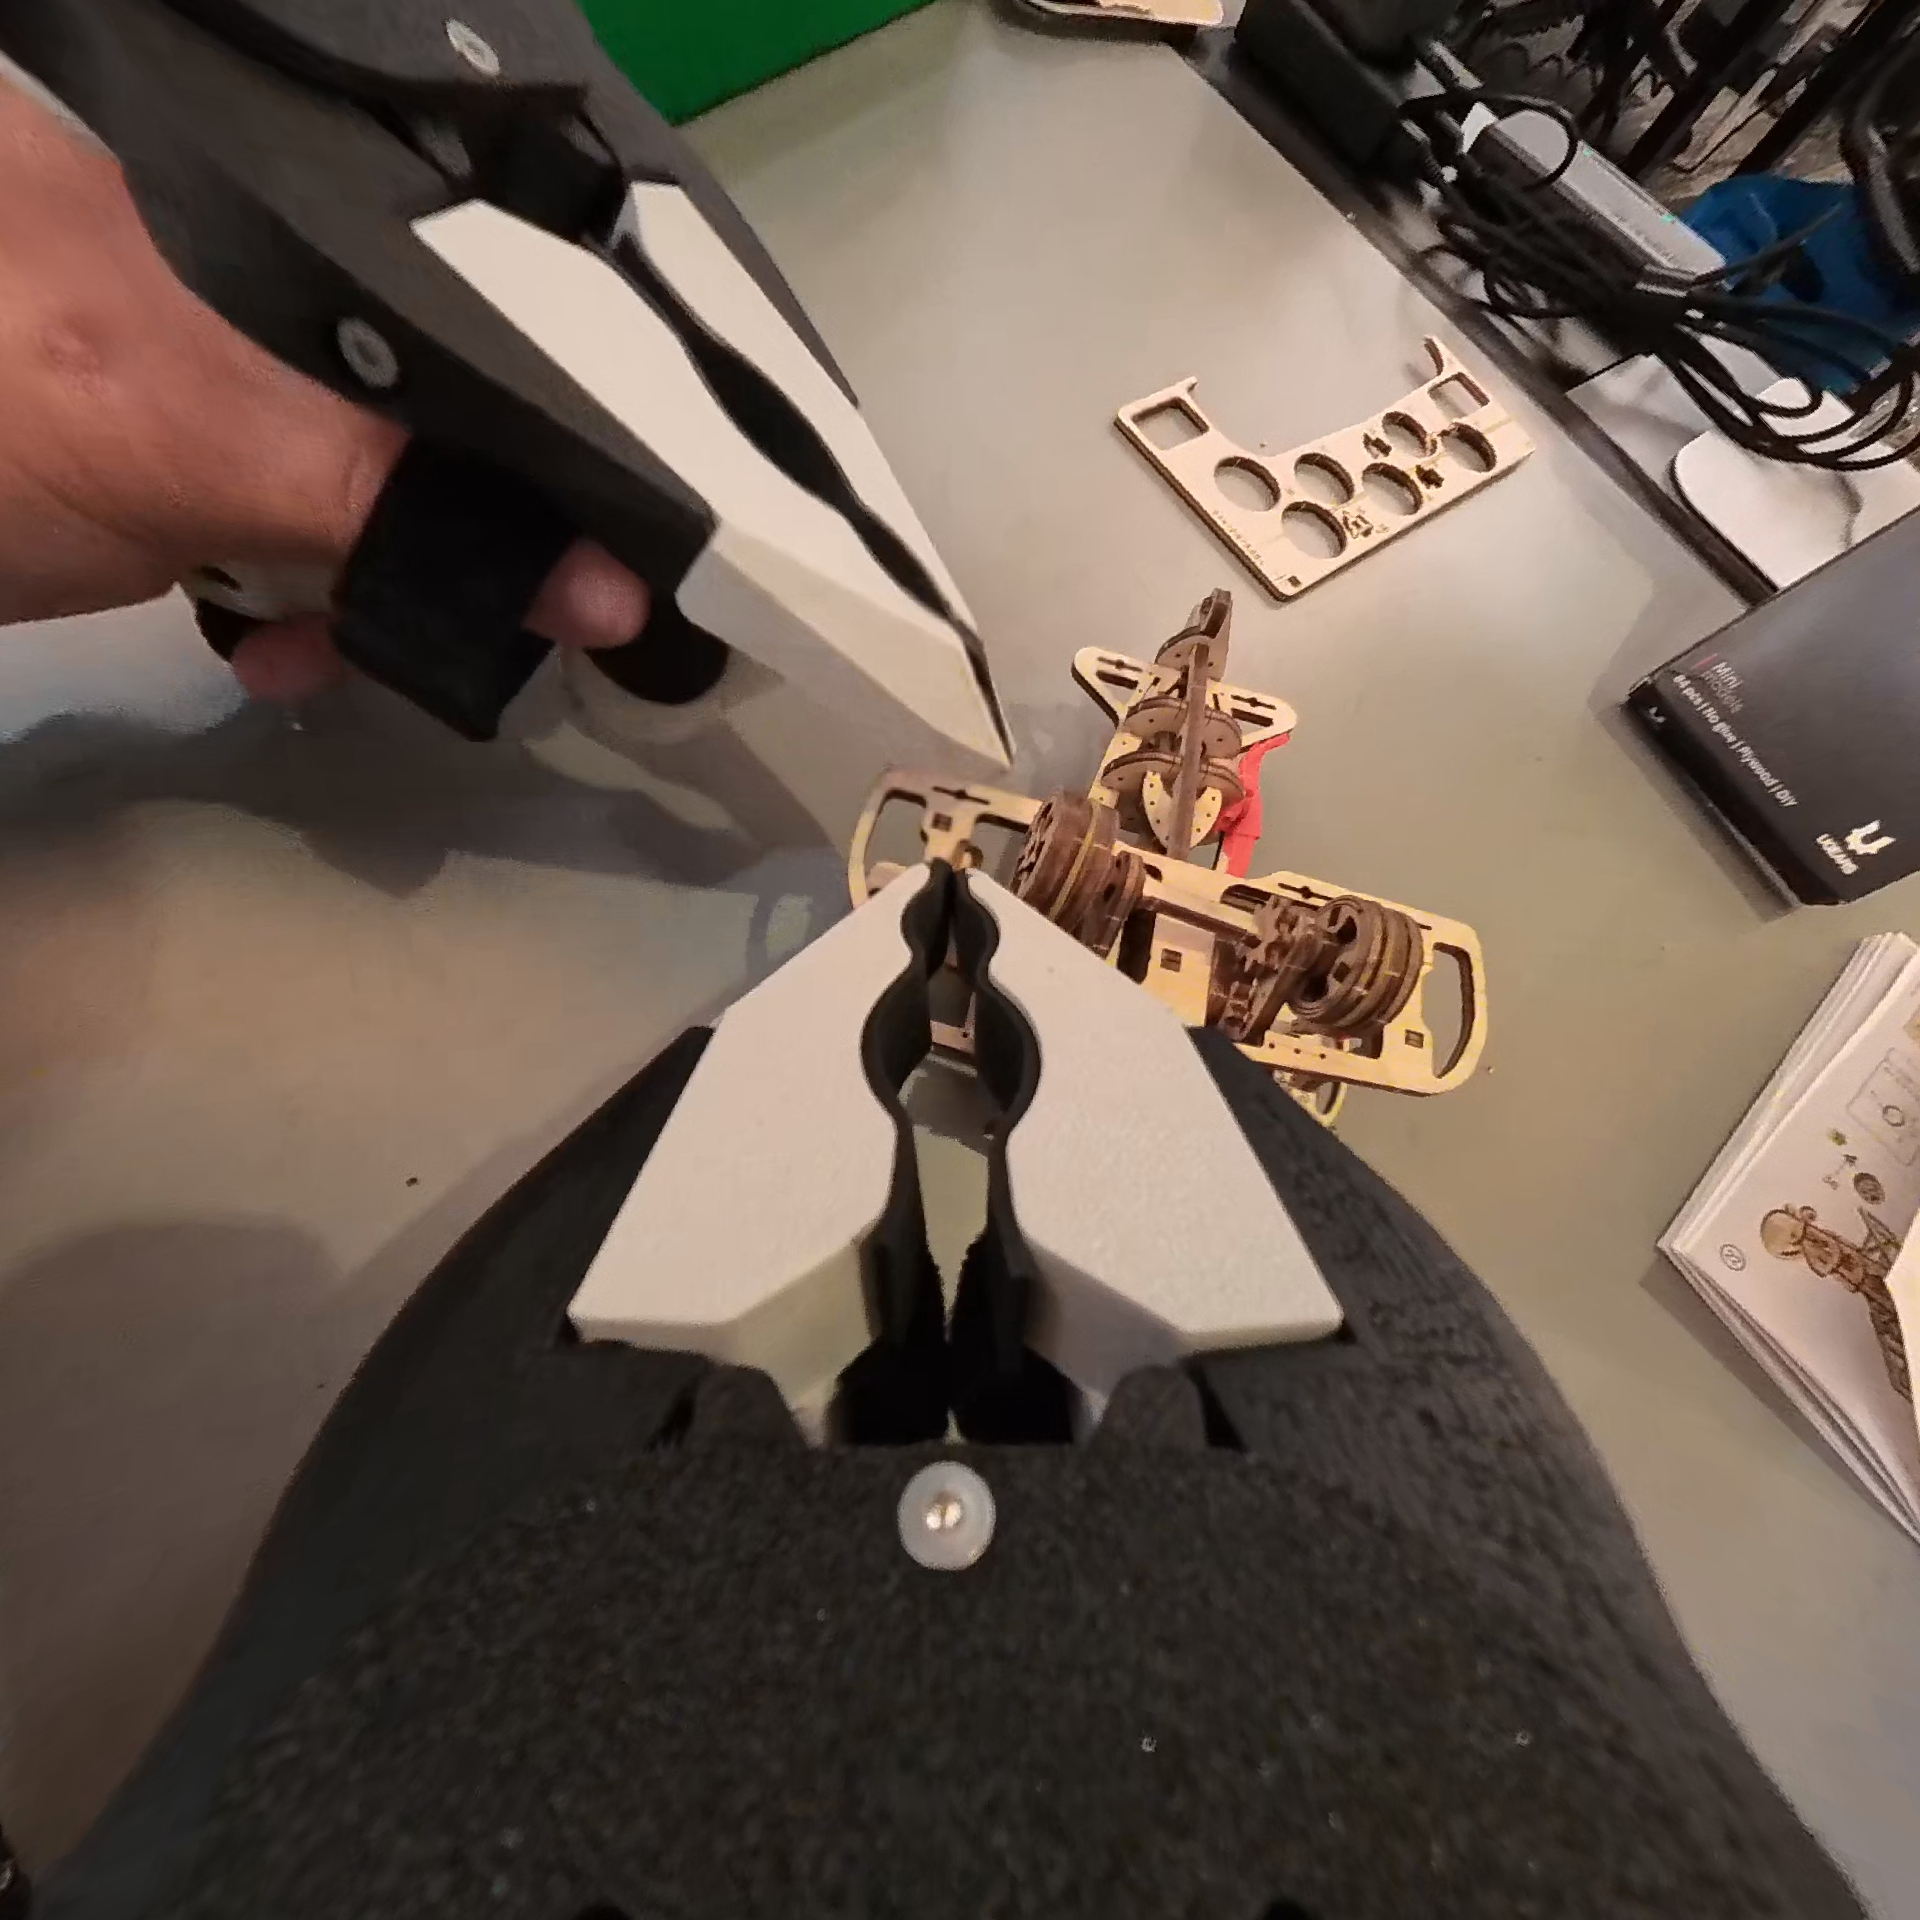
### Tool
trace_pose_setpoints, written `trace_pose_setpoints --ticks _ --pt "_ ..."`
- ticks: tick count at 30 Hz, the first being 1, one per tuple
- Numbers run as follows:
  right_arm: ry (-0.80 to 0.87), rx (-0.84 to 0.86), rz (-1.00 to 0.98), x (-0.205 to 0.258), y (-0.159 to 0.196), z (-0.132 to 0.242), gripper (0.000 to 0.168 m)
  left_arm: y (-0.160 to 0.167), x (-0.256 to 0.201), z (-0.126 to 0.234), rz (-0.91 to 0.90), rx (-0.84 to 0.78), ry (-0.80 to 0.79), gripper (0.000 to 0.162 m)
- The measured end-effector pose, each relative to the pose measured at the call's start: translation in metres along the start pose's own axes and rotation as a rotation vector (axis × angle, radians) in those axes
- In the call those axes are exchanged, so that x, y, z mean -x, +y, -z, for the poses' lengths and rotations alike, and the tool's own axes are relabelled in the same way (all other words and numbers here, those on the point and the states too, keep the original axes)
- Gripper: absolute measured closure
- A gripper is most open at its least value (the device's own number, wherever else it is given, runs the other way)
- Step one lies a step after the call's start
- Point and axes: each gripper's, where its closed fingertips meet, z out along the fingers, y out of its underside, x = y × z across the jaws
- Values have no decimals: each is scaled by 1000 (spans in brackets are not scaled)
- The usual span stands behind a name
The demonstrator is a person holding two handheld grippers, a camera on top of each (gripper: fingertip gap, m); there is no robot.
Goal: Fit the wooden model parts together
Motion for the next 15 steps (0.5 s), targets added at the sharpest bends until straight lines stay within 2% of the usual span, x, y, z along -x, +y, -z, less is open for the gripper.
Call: trace_pose_setpoints --ticks 7,15 --pt "2 -10 30 0 0 0 168 11 -6 -8 -162 101 -51 162" --pt "28 -40 77 0 0 5 168 12 -9 -14 -104 124 -32 162"
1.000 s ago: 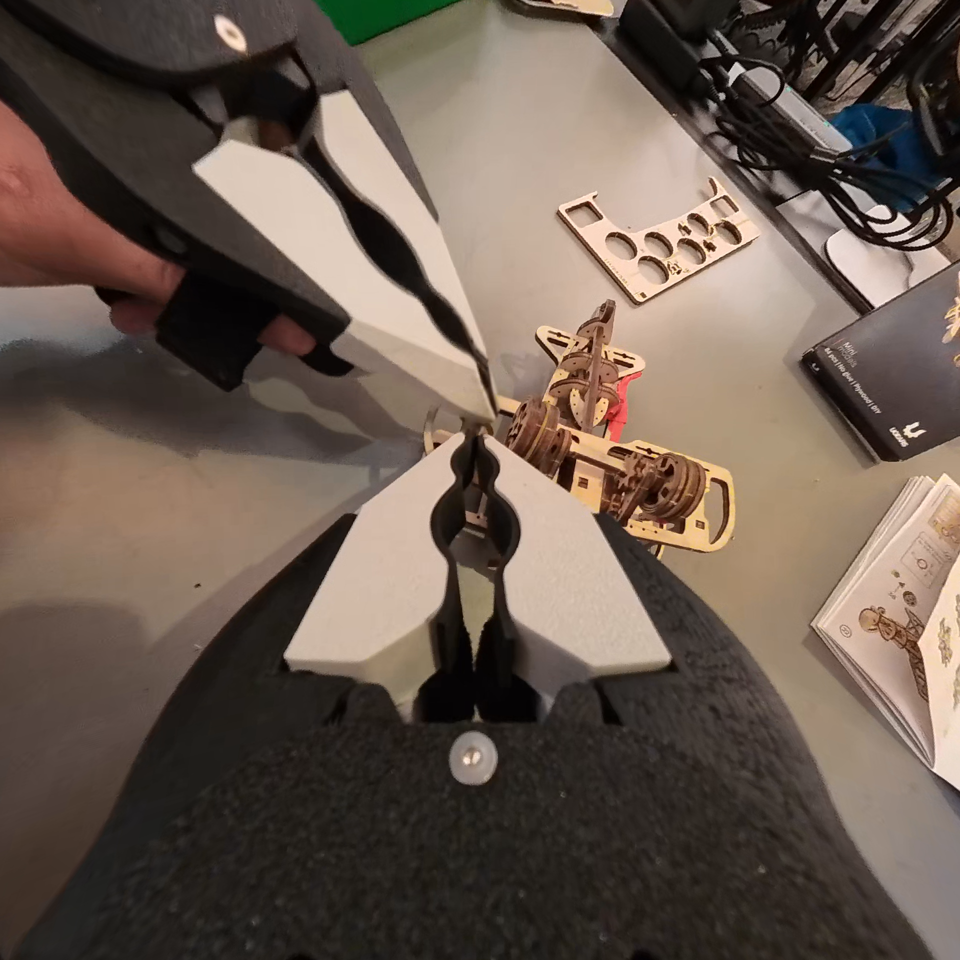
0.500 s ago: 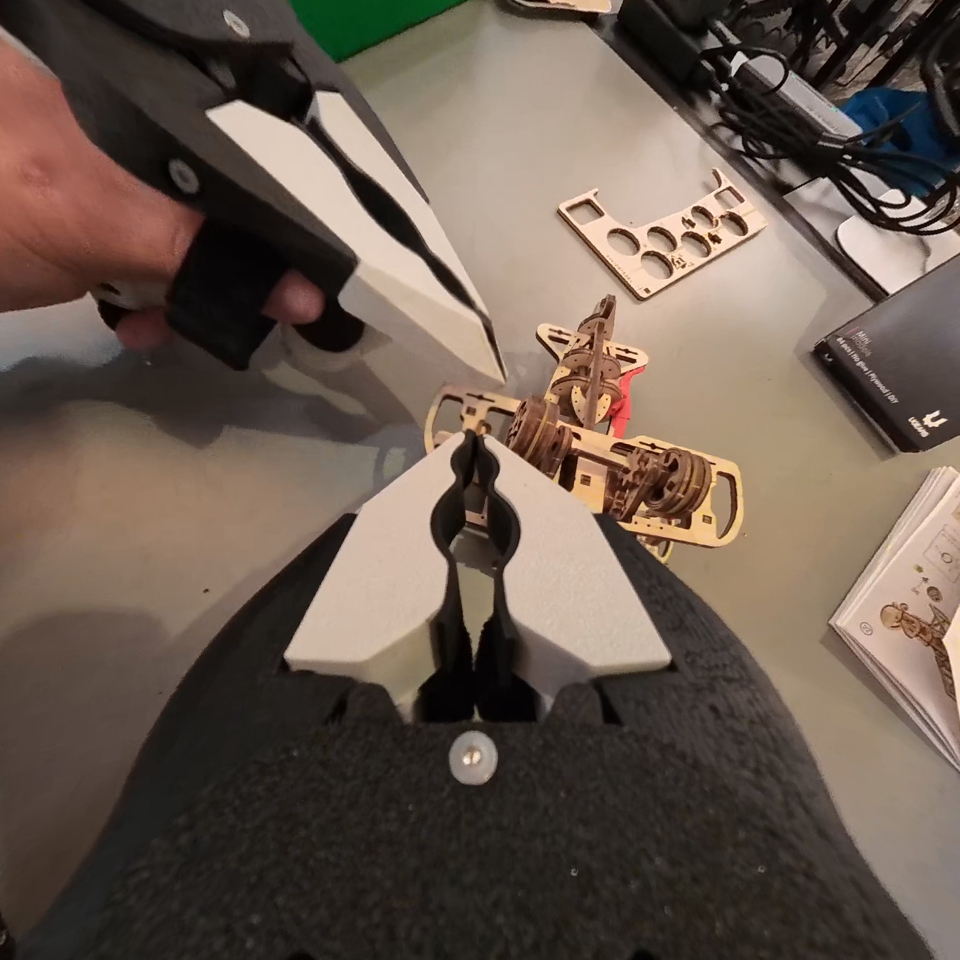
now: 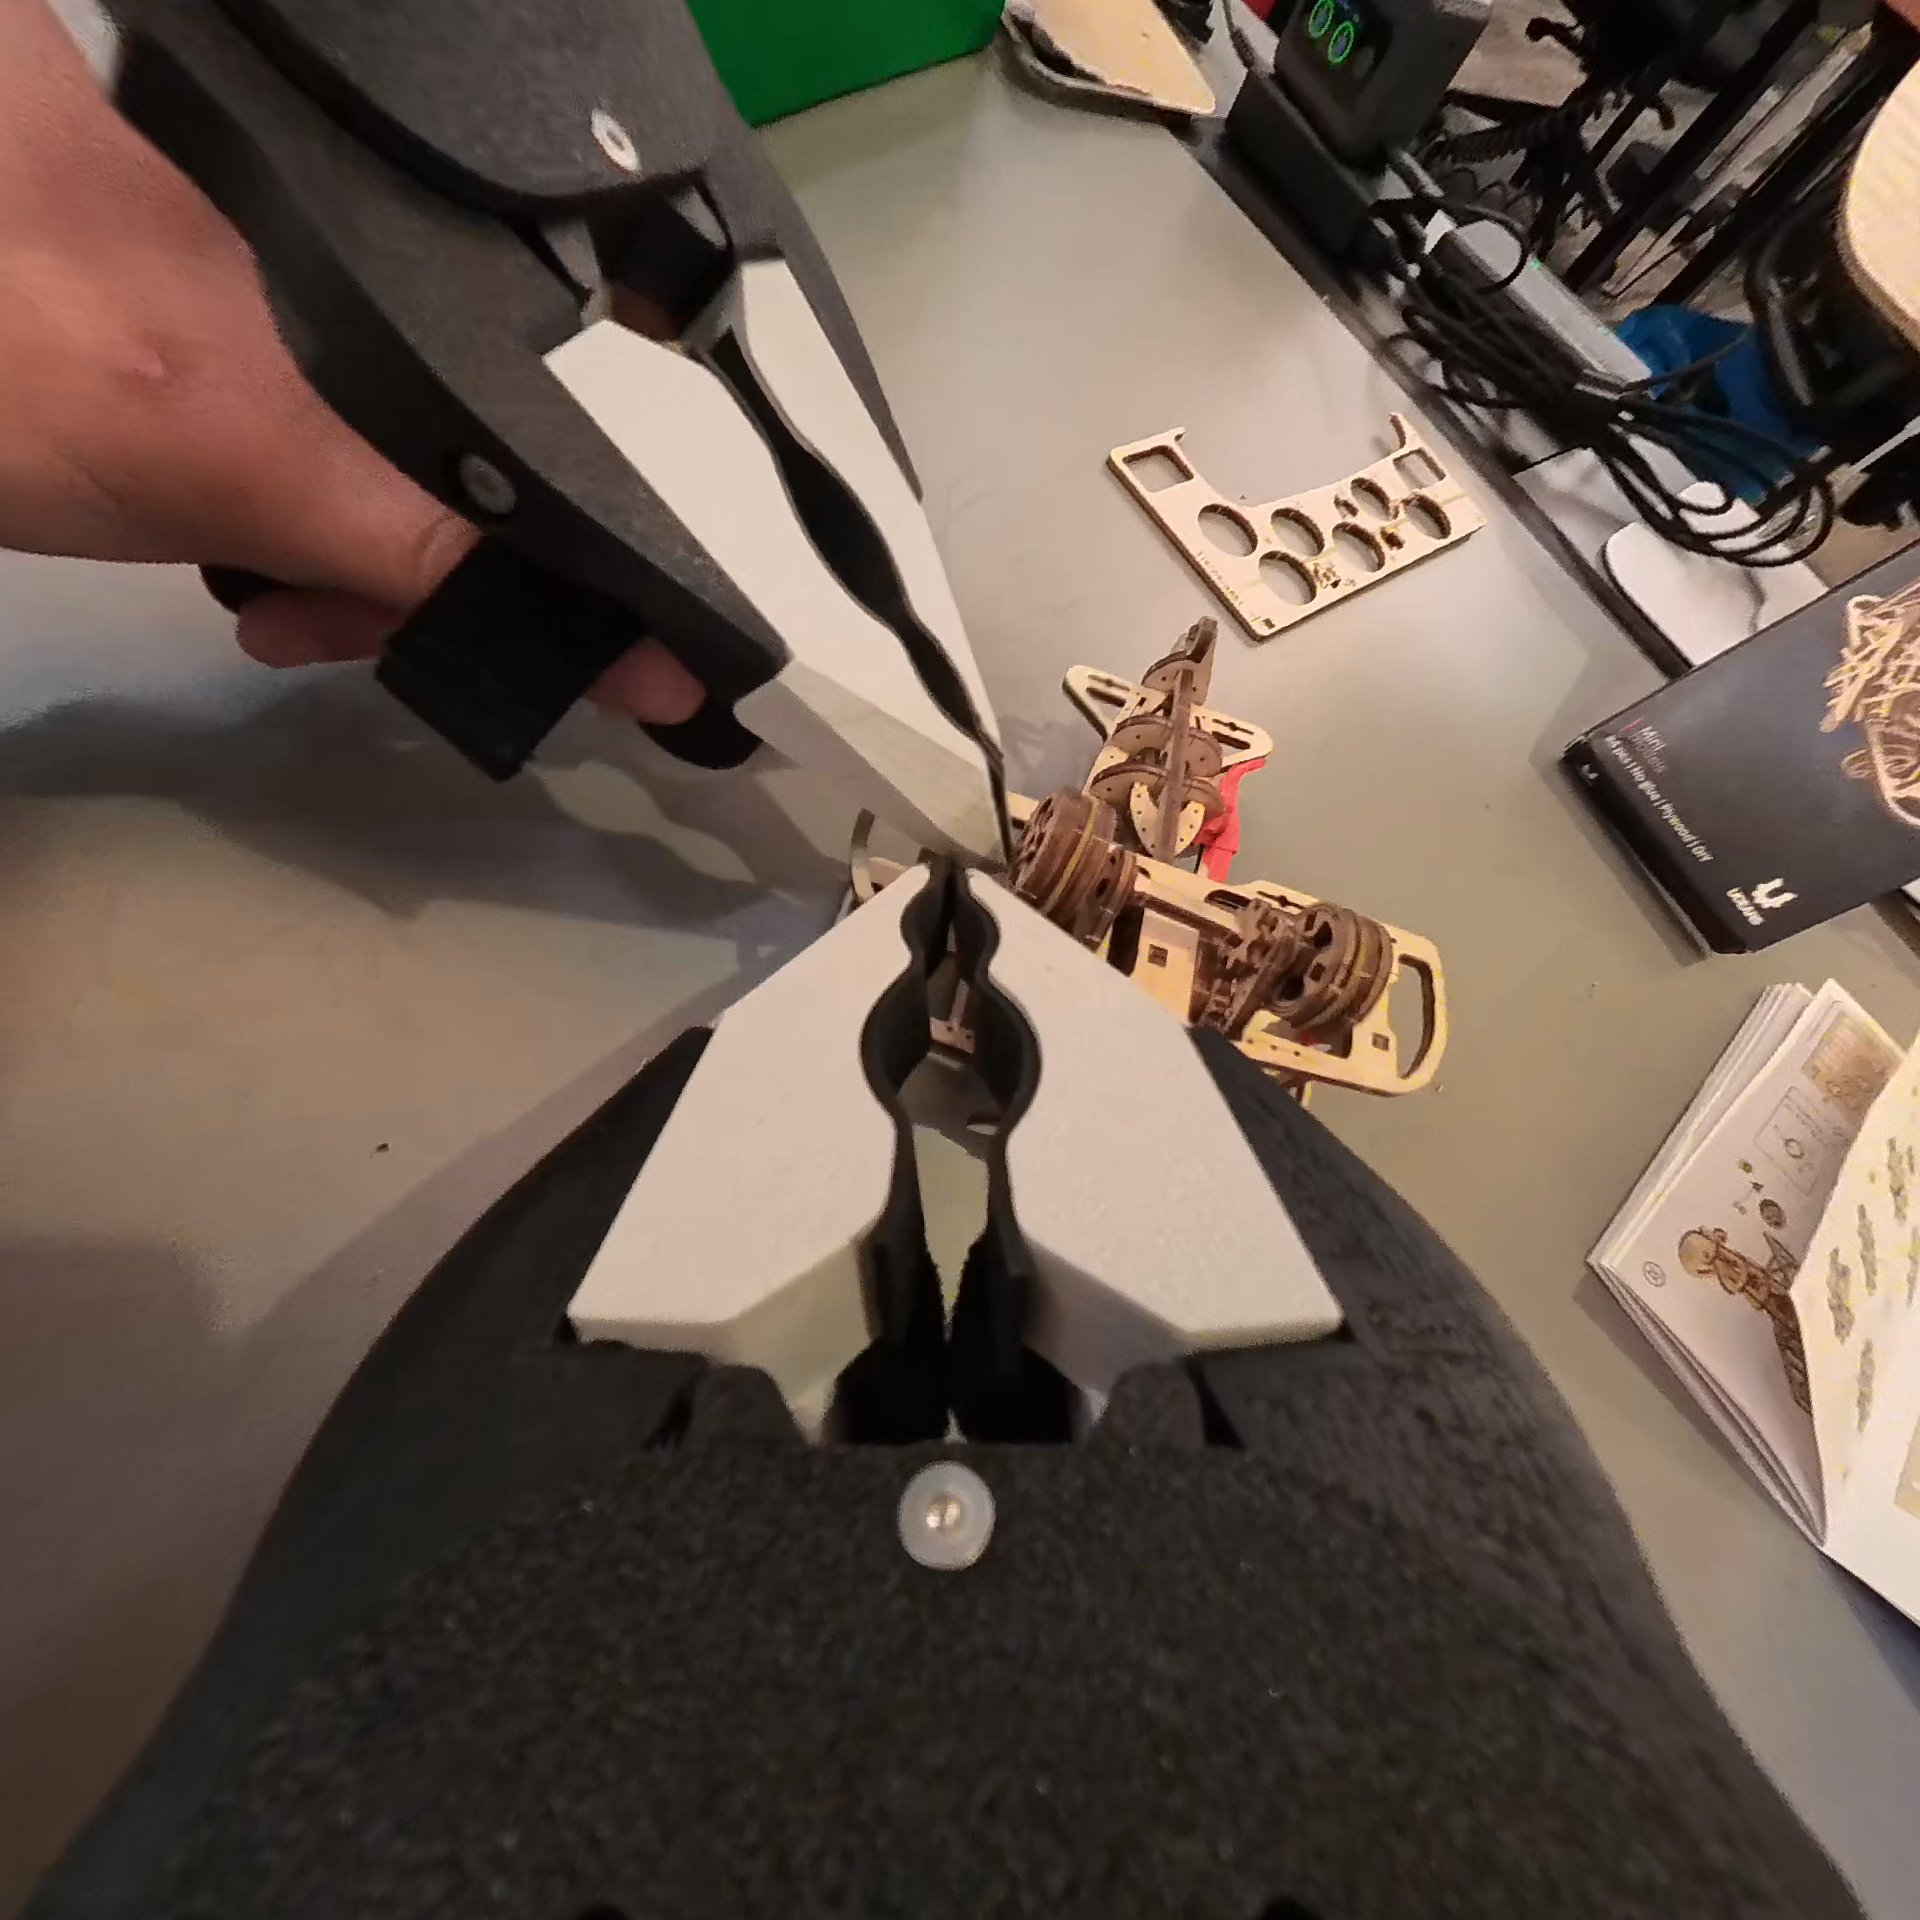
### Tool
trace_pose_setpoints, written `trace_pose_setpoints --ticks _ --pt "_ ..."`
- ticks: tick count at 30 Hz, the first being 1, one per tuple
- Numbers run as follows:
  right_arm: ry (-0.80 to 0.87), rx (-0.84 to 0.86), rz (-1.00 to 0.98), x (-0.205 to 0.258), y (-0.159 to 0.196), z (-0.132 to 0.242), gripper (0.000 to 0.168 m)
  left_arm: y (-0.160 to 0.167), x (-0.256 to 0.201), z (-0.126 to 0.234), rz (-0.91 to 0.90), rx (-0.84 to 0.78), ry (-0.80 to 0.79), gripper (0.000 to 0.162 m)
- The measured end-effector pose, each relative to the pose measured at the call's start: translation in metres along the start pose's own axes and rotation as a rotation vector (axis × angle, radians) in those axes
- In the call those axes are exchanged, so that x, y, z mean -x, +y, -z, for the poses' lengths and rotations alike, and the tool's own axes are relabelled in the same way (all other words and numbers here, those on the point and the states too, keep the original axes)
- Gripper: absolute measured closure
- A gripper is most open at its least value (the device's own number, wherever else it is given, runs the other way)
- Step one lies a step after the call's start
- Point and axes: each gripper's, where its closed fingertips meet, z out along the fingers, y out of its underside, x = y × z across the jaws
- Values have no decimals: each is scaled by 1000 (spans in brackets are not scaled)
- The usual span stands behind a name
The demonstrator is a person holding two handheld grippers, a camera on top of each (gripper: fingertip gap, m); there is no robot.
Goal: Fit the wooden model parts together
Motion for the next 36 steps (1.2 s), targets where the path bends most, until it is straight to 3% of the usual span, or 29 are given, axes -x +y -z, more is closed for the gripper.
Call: trace_pose_setpoints --ticks 8,15,20,28,36 --pt "61 -115 -74 -11 -2 42 168 -14 2 18 74 -105 -16 161" --pt "100 -126 -171 -20 19 71 168 -5 -1 19 -131 36 -172 162" --pt "122 -130 -166 -21 26 84 168 -8 -4 12 -158 85 -177 162" --pt "109 -128 -167 -20 27 86 168 2 -4 5 -144 155 -182 162" --pt "42 -55 -179 -3 40 63 168 2 -5 6 -170 167 -172 162"
